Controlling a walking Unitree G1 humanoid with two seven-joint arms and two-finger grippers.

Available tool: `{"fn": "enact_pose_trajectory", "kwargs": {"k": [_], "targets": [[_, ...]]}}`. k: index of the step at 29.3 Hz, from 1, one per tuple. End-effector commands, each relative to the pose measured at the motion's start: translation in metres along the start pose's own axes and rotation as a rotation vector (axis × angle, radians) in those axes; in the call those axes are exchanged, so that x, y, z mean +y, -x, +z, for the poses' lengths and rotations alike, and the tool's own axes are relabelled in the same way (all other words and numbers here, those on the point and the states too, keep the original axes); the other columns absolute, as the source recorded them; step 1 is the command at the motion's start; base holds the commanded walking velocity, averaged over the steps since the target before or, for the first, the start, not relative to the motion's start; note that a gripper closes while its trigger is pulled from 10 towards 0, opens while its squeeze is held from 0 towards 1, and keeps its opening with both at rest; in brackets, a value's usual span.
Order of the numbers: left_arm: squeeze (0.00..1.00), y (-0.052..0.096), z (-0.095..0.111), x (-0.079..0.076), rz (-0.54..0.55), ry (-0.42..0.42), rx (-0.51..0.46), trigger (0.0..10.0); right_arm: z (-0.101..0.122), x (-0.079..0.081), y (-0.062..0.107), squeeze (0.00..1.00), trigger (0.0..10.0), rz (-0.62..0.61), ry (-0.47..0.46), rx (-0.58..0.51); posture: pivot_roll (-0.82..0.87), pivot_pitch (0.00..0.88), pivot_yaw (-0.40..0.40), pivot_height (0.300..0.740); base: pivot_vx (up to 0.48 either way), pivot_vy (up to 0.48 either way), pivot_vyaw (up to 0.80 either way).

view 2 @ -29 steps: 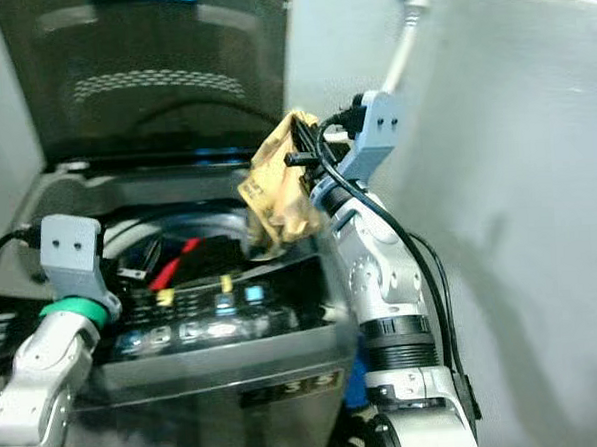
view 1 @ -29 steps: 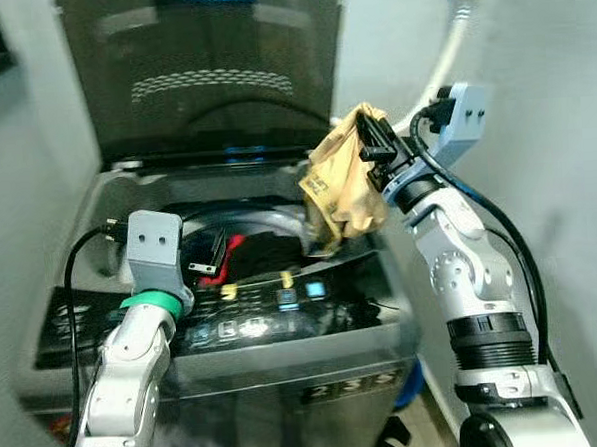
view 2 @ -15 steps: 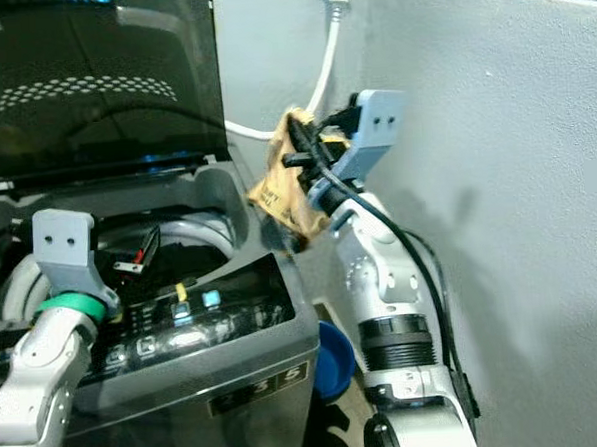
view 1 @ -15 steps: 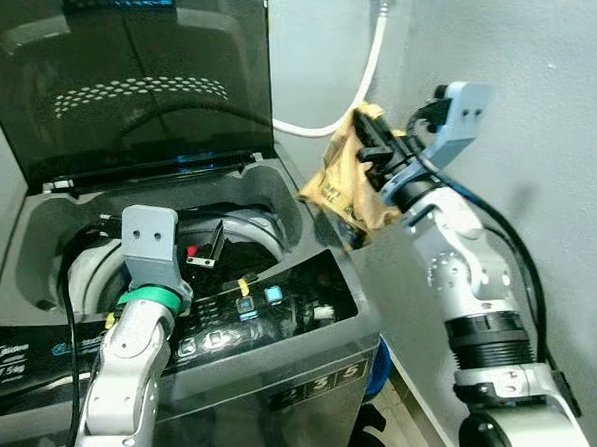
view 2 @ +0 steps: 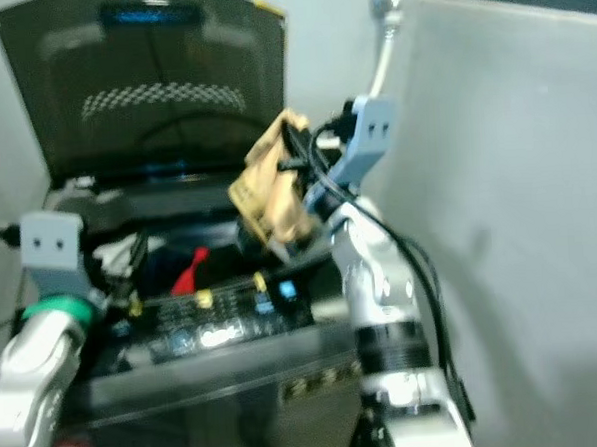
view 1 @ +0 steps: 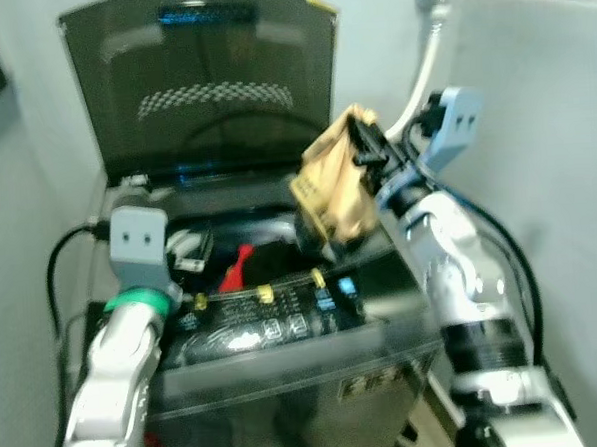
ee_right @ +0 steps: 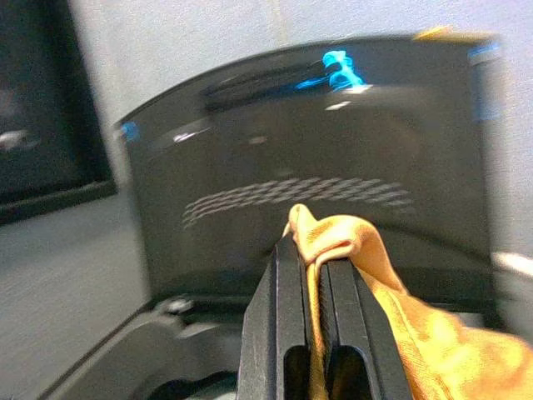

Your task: Clothes washing

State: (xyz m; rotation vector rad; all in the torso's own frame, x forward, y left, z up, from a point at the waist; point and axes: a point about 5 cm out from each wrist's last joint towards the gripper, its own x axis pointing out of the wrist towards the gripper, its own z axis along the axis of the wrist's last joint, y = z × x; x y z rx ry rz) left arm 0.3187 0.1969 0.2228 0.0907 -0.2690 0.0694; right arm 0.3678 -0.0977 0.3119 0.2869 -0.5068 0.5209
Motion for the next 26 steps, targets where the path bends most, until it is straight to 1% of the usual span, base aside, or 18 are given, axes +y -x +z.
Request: {"fn": "enact_pose_trajectory", "kwargs": {"k": [1, 3, 5, 12, 15, 16, 17, 18, 20, 22, 23, 24, 25, 26], "targets": [[0.00, 0.002, -0.007, -0.003, 0.003, 0.000, 0.038, 10.0, 0.002, -0.001, 0.001, 0.00, 10.0, 0.001, 0.007, -0.006, 0.15, 0.000, 0.022, 0.740, 0.000, -0.480, 0.00], [0.00, 0.002, -0.010, -0.003, 0.003, 0.014, 0.054, 10.0, 0.001, -0.001, 0.001, 0.00, 10.0, 0.001, 0.009, -0.002, 0.15, 0.000, 0.019, 0.740, 0.000, 0.000, 0.00], [0.00, 0.003, -0.012, -0.004, -0.004, -0.005, 0.066, 10.0, 0.001, -0.002, 0.000, 0.00, 10.0, 0.000, 0.010, -0.001, 0.15, 0.000, 0.019, 0.740, 0.000, 0.000, 0.00], [0.00, 0.004, -0.012, -0.005, -0.007, -0.019, 0.057, 10.0, -0.001, 0.000, -0.003, 0.00, 10.0, -0.002, 0.006, -0.002, 0.14, 0.000, 0.016, 0.740, 0.000, 0.000, 0.00], [0.00, 0.004, -0.009, -0.009, -0.038, -0.041, 0.030, 10.0, -0.003, 0.008, -0.011, 0.00, 10.0, 0.029, -0.009, 0.011, 0.14, 0.000, 0.011, 0.740, 0.000, 0.000, 0.00], [0.00, 0.006, -0.007, -0.014, -0.085, -0.094, 0.013, 10.0, -0.008, 0.014, -0.017, 0.00, 10.0, 0.048, -0.014, 0.035, 0.15, 0.000, 0.000, 0.740, 0.000, 0.000, 0.00], [0.00, 0.006, -0.007, -0.014, -0.085, -0.094, 0.013, 10.0, -0.008, 0.014, -0.017, 0.00, 10.0, 0.048, -0.014, 0.035, 0.15, 0.000, 0.000, 0.740, 0.000, 0.000, 0.00], [0.00, 0.007, -0.007, -0.017, -0.118, -0.132, 0.003, 10.0, -0.011, 0.018, -0.020, 0.00, 10.0, 0.061, -0.015, 0.053, 0.15, 0.000, 0.000, 0.740, 0.000, 0.000, 0.00], [0.00, 0.009, -0.004, -0.021, -0.151, -0.181, -0.029, 10.0, -0.018, 0.031, -0.033, 0.00, 10.0, 0.105, -0.020, 0.093, 0.14, 0.000, -0.003, 0.740, 0.000, 0.000, 0.00], [0.00, 0.009, -0.004, -0.021, -0.151, -0.181, -0.029, 10.0, -0.018, 0.031, -0.033, 0.00, 10.0, 0.105, -0.020, 0.093, 0.14, 0.000, -0.003, 0.740, 0.000, 0.000, 0.00], [0.00, 0.009, -0.003, -0.022, -0.153, -0.187, -0.042, 10.0, -0.020, 0.036, -0.038, 0.00, 10.0, 0.119, -0.020, 0.105, 0.15, 0.000, -0.004, 0.740, 0.000, 0.000, 0.00], [0.00, 0.010, -0.002, -0.022, -0.159, -0.196, -0.054, 10.0, -0.020, 0.045, -0.048, 0.00, 10.0, 0.139, -0.014, 0.115, 0.15, 0.000, -0.013, 0.740, 0.000, 0.000, 0.00], [0.00, 0.010, -0.002, -0.022, -0.159, -0.196, -0.054, 10.0, -0.020, 0.045, -0.048, 0.00, 10.0, 0.139, -0.014, 0.115, 0.15, 0.000, -0.013, 0.740, 0.000, 0.000, 0.00], [0.00, 0.011, -0.001, -0.021, -0.162, -0.211, -0.063, 10.0, -0.016, 0.056, -0.058, 0.00, 10.0, 0.153, -0.006, 0.108, 0.15, 0.000, -0.017, 0.740, 0.000, 0.000, 0.00]]}}
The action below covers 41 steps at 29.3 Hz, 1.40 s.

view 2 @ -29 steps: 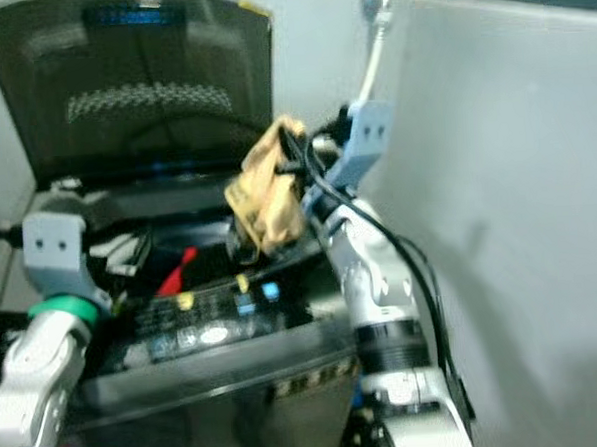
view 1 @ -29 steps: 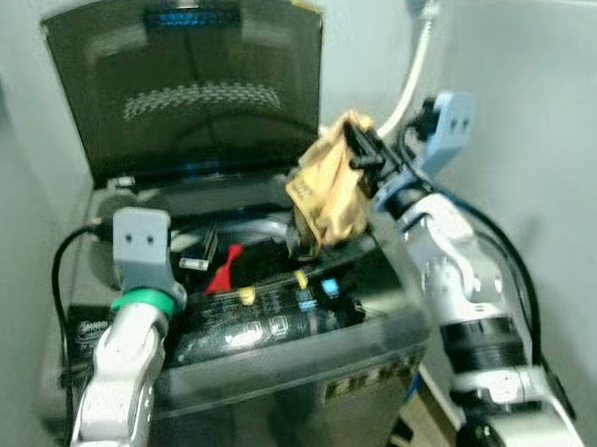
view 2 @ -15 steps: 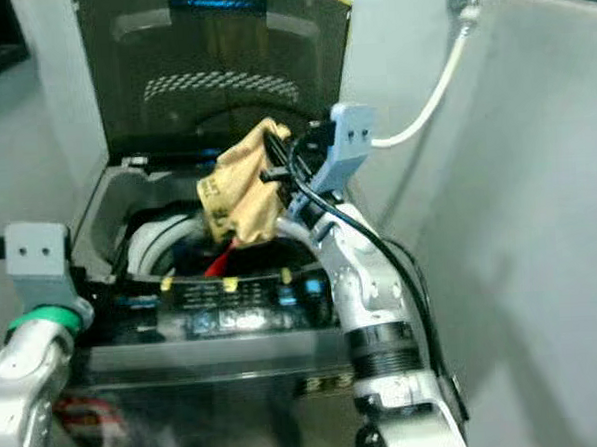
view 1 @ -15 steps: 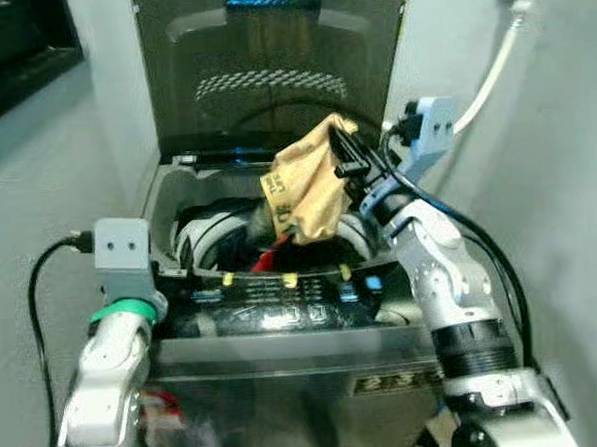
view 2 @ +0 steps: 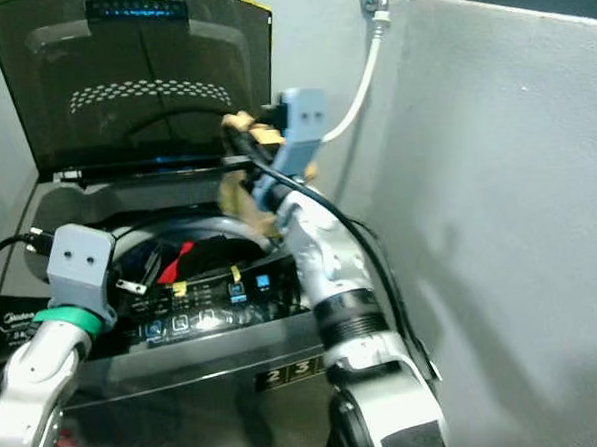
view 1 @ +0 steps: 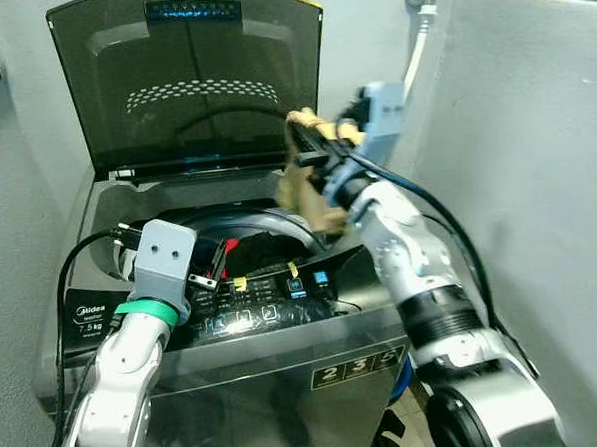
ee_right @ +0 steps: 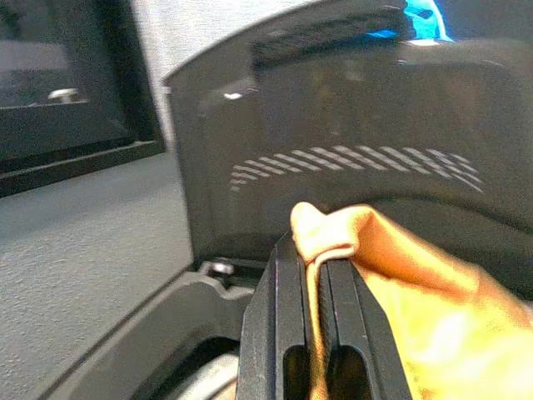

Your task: Clothes washing

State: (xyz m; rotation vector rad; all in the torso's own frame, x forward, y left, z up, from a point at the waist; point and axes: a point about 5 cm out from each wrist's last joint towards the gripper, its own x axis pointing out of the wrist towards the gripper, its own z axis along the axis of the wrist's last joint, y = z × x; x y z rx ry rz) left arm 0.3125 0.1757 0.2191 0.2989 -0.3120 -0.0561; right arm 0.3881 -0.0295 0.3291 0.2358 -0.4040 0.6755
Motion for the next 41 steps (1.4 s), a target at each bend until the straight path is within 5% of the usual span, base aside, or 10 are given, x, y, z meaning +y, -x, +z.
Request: {"fn": "enact_pose_trajectory", "kwargs": {"k": [1, 5, 9, 16, 25, 26, 32, 33, 41], "targets": [[0.00, 0.003, 0.000, 0.000, -0.014, -0.030, -0.004, 10.0, 0.013, 0.015, -0.018, 0.00, 10.0, 0.020, 0.004, -0.042, 0.16, 0.000, -0.021, 0.740, 0.000, 0.000, 0.00], [0.00, 0.005, 0.000, 0.001, -0.021, -0.031, -0.001, 10.0, 0.022, 0.027, -0.030, 0.00, 10.0, 0.031, -0.020, -0.070, 0.16, 0.000, -0.026, 0.740, 0.000, 0.000, 0.00], [0.00, 0.009, 0.000, 0.001, -0.043, -0.025, -0.001, 10.0, -0.021, 0.028, -0.022, 0.00, 10.0, 0.003, 0.177, 0.070, 0.17, 0.000, -0.032, 0.740, 0.000, 0.000, 0.00], [0.00, 0.011, 0.000, 0.003, -0.041, -0.017, -0.001, 10.0, -0.058, 0.023, -0.008, 0.00, 10.0, -0.043, 0.115, 0.208, 0.20, 0.000, -0.039, 0.740, 0.000, 0.000, 0.00], [0.00, 0.014, 0.007, -0.002, -0.121, 0.044, -0.031, 10.0, -0.057, 0.014, -0.010, 0.00, 10.0, -0.113, 0.158, 0.303, 0.20, 0.000, -0.030, 0.740, 0.000, 0.000, 0.00], [0.00, 0.014, 0.006, -0.005, -0.145, 0.043, -0.028, 10.0, -0.057, 0.009, -0.009, 1.00, 10.0, -0.123, 0.140, 0.330, 0.19, 0.000, -0.016, 0.740, 0.000, 0.000, 0.00], [0.00, 0.011, 0.006, -0.007, -0.159, 0.045, -0.028, 10.0, -0.050, 0.003, -0.010, 1.00, 10.0, -0.163, 0.106, 0.316, 0.18, 0.000, -0.008, 0.740, 0.000, 0.000, 0.00], [0.00, 0.009, 0.006, -0.008, -0.164, 0.060, -0.029, 10.0, -0.047, -0.001, -0.011, 0.00, 10.0, -0.188, 0.060, 0.342, 0.18, 0.000, 0.004, 0.740, 0.000, 0.000, 0.00], [0.00, 0.005, 0.004, -0.003, -0.143, 0.122, -0.002, 10.0, -0.046, -0.011, -0.005, 0.00, 10.0, -0.086, 0.042, 0.456, 0.16, 0.000, 0.041, 0.740, 0.000, 0.000, 0.00]]}}
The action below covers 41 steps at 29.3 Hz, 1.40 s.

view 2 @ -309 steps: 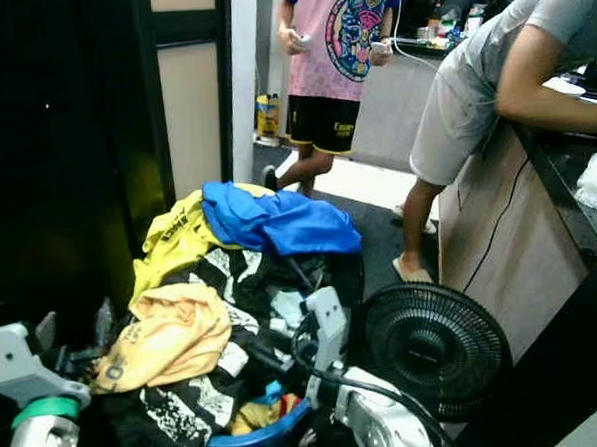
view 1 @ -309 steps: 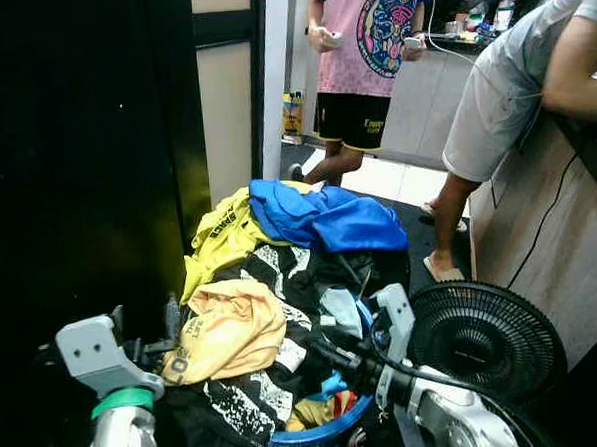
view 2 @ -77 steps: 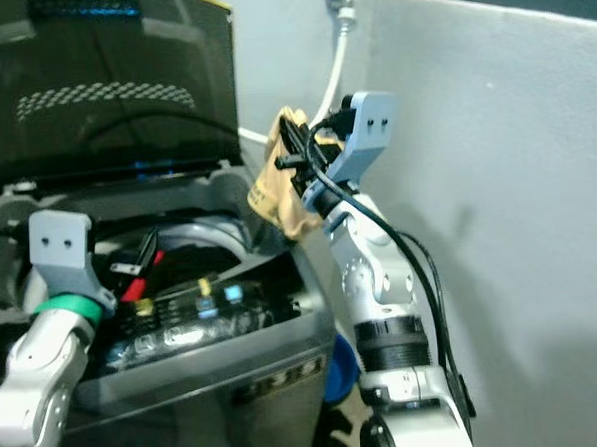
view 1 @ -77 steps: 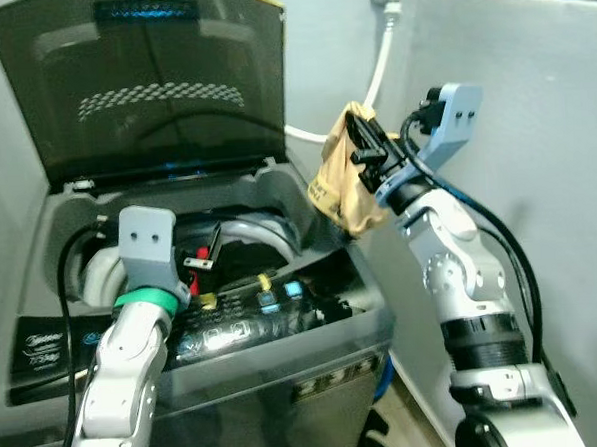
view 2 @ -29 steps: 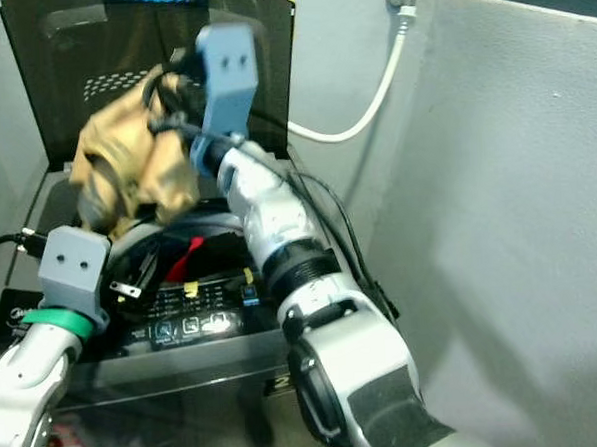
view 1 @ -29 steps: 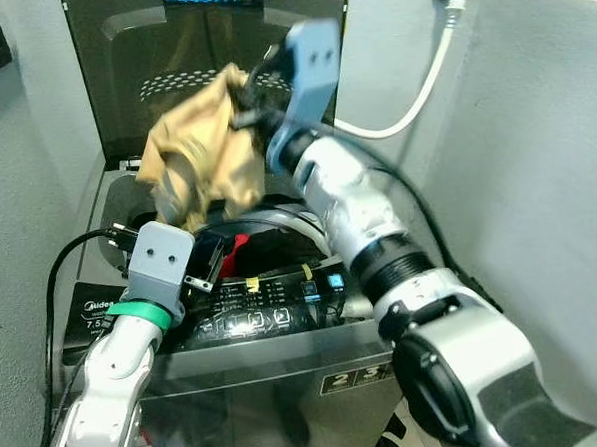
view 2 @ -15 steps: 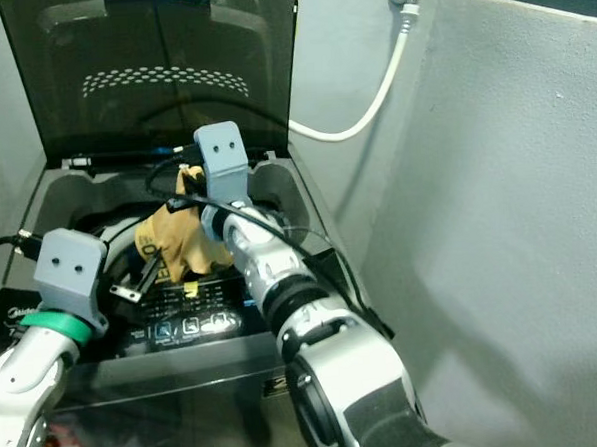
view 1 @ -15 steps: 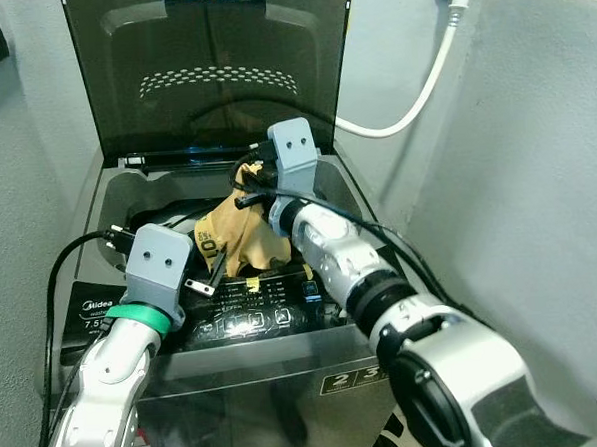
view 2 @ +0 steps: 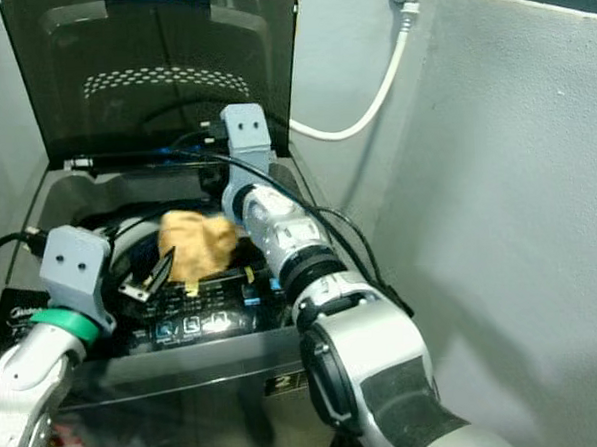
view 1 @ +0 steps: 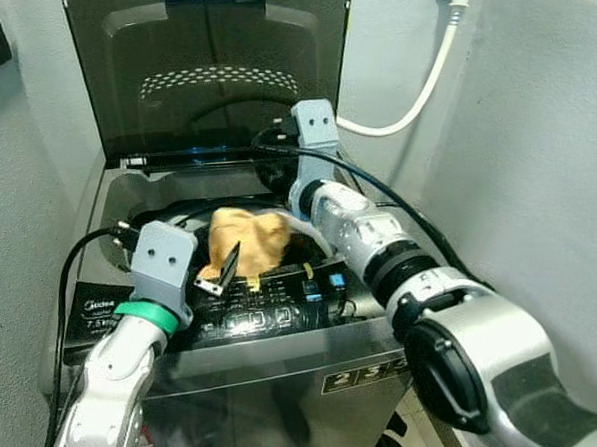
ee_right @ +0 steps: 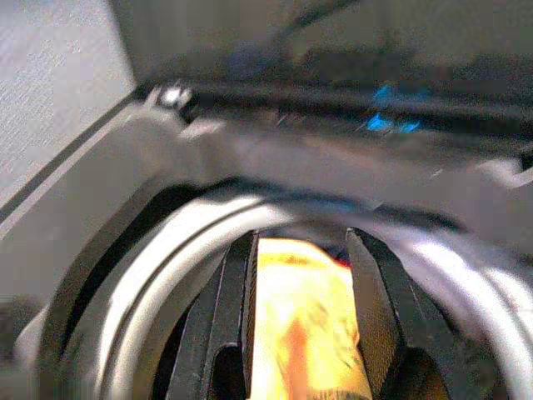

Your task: Clothes washing

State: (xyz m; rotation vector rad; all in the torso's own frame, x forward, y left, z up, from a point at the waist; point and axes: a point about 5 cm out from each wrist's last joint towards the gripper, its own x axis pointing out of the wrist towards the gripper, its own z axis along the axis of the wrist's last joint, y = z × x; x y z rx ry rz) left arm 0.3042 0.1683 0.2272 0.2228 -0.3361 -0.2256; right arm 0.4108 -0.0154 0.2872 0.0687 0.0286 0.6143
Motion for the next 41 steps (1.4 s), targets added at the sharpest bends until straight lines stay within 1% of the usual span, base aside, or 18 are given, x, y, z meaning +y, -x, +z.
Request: {"fn": "enact_pose_trajectory", "kwargs": {"k": [1, 2, 3, 5, 7, 9, 11, 12, 13, 15, 19, 22, 23, 26, 28, 33, 36, 41], "targets": [[0.00, 0.001, -0.007, 0.002, 0.009, 0.027, 0.047, 10.0, 0.002, -0.004, 0.002, 0.00, 10.0, 0.000, 0.013, 0.004, 0.16, 0.000, 0.041, 0.740, 0.000, 0.000, 0.00], [0.00, 0.001, -0.015, 0.008, 0.040, 0.040, 0.100, 10.0, 0.015, -0.018, 0.007, 0.00, 10.0, -0.062, -0.072, -0.151, 0.15, 0.000, 0.054, 0.740, 0.000, 0.000, 0.00], [0.00, 0.001, -0.015, 0.008, 0.040, 0.040, 0.100, 10.0, 0.015, -0.018, 0.007, 0.00, 10.0, -0.062, -0.072, -0.151, 0.15, 0.000, 0.054, 0.740, 0.000, 0.000, 0.00], [0.00, -0.001, -0.018, 0.011, 0.064, 0.036, 0.126, 10.0, 0.019, -0.032, 0.015, 0.00, 10.0, -0.128, -0.155, -0.281, 0.15, 0.000, 0.060, 0.740, 0.000, 0.000, 0.00], [0.00, -0.001, -0.018, 0.011, 0.064, 0.036, 0.126, 10.0, 0.019, -0.032, 0.015, 0.00, 10.0, -0.128, -0.155, -0.281, 0.15, 0.000, 0.060, 0.740, 0.000, 0.000, 0.00], [0.00, -0.003, -0.016, 0.011, 0.074, 0.010, 0.107, 10.0, 0.013, -0.044, 0.023, 0.00, 10.0, -0.169, -0.180, -0.330, 0.14, 0.000, 0.063, 0.740, 0.000, 0.000, 0.00], [0.00, -0.008, -0.016, 0.016, 0.137, 0.037, 0.111, 10.0, -0.001, -0.055, 0.039, 0.00, 10.0, -0.204, -0.141, -0.398, 0.12, 0.000, 0.067, 0.740, 0.000, 0.000, 0.00], [0.00, -0.008, -0.016, 0.016, 0.137, 0.037, 0.111, 10.0, -0.001, -0.055, 0.039, 0.00, 10.0, -0.204, -0.141, -0.398, 0.12, 0.000, 0.067, 0.740, 0.000, 0.000, 0.00], [0.00, -0.010, -0.015, 0.017, 0.157, 0.046, 0.112, 10.0, -0.005, -0.057, 0.045, 0.00, 10.0, -0.212, -0.127, -0.421, 0.12, 0.000, 0.065, 0.740, 0.000, 0.000, 0.00], [0.00, -0.010, -0.015, 0.017, 0.157, 0.046, 0.112, 10.0, -0.005, -0.057, 0.045, 0.00, 10.0, -0.212, -0.127, -0.421, 0.12, 0.000, 0.065, 0.740, 0.000, 0.000, 0.00], [0.00, -0.017, -0.008, 0.015, 0.173, 0.073, 0.077, 10.0, -0.021, -0.062, 0.073, 0.00, 10.0, -0.245, -0.078, -0.469, 0.11, 0.000, 0.045, 0.740, 0.000, 0.000, 0.00], [0.00, -0.018, -0.007, 0.013, 0.163, 0.081, 0.071, 10.0, -0.022, -0.061, 0.075, 0.00, 10.0, -0.243, -0.068, -0.474, 0.11, 0.000, 0.042, 0.740, 0.000, 0.000, 0.00], [0.00, -0.019, -0.003, 0.010, 0.142, 0.082, 0.044, 10.0, -0.024, -0.061, 0.076, 0.00, 10.0, -0.241, -0.078, -0.473, 0.11, 0.000, 0.036, 0.740, 0.000, 0.000, 0.00], [0.00, -0.017, 0.003, 0.002, 0.086, 0.156, -0.019, 10.0, -0.026, -0.058, 0.079, 0.00, 10.0, -0.243, -0.093, -0.487, 0.11, 0.000, 0.040, 0.740, 0.000, 0.000, 0.00], [0.00, -0.015, 0.003, 0.003, 0.107, 0.231, -0.015, 10.0, -0.030, -0.057, 0.080, 0.00, 10.0, -0.271, -0.053, -0.467, 0.11, 0.000, 0.044, 0.740, 0.000, 0.000, 0.00], [0.00, -0.013, 0.001, 0.005, 0.129, 0.227, -0.011, 10.0, -0.030, -0.053, 0.084, 0.00, 10.0, -0.272, -0.055, -0.478, 0.11, 0.000, 0.043, 0.740, 0.000, 0.000, 0.00], [0.00, -0.010, -0.004, 0.006, 0.185, 0.275, 0.016, 10.0, -0.033, -0.047, 0.087, 0.00, 10.0, -0.264, -0.013, -0.461, 0.12, 0.000, 0.036, 0.740, 0.000, 0.000, 0.00], [0.00, -0.007, -0.003, 0.000, 0.168, 0.247, 0.010, 10.0, -0.035, -0.039, 0.086, 0.00, 10.0, -0.225, 0.013, -0.442, 0.12, 0.000, 0.025, 0.740, 0.000, -0.052, 0.00]]}}
